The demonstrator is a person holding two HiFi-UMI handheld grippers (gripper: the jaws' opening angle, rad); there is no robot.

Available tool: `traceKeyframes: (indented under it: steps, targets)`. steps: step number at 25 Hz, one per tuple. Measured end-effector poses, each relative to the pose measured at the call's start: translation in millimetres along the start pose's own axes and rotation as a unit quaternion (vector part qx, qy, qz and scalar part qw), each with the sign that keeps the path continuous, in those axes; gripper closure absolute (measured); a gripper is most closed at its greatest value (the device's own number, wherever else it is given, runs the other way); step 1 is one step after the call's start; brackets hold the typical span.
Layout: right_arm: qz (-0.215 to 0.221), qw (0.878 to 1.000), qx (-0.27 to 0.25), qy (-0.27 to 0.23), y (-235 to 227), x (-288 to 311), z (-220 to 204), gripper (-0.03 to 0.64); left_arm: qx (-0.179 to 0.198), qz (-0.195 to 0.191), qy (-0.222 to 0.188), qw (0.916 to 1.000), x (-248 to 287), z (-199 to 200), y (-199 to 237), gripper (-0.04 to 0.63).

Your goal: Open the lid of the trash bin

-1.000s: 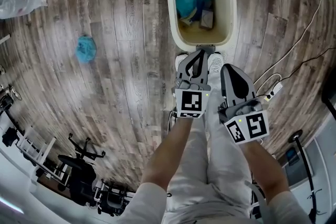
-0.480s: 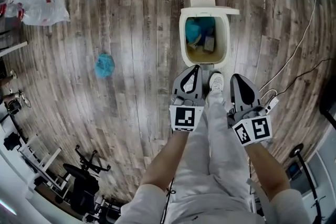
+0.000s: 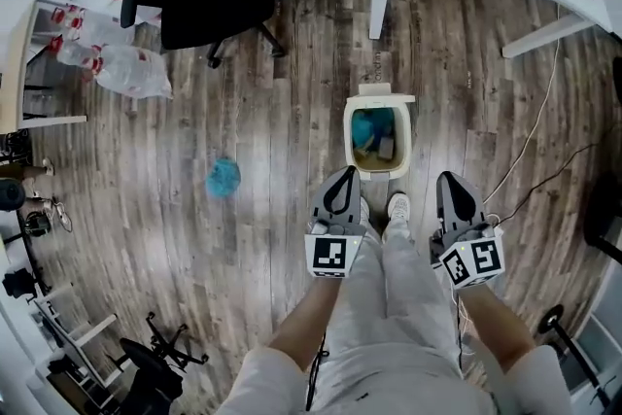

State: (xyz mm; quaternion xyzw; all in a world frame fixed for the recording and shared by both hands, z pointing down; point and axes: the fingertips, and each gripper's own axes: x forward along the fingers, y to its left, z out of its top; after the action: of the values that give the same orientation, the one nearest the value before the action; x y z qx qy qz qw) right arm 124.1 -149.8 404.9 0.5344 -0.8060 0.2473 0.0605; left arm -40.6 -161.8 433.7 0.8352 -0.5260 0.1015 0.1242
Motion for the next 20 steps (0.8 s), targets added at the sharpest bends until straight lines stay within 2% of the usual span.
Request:
traceKeyframes:
  steps: [8, 14, 20]
  targets:
    - [0.003, 0.998, -0.039, -0.055, 18, -76, 98, 0.6, 0.018, 0.011, -0.055, 0.9982, -64, 105, -8, 0.597]
    - [-0.004, 0.992, -0.062, -0.114, 24, -107, 184, 0.6, 0.036, 0.006, -0.099, 0.9944, -93, 185, -2, 0.597]
    - [-0.018, 0.986, -0.064, -0.154, 24, -156, 234, 0.6, 0.052, 0.011, -0.131, 0.9899, -131, 249, -14, 0.597]
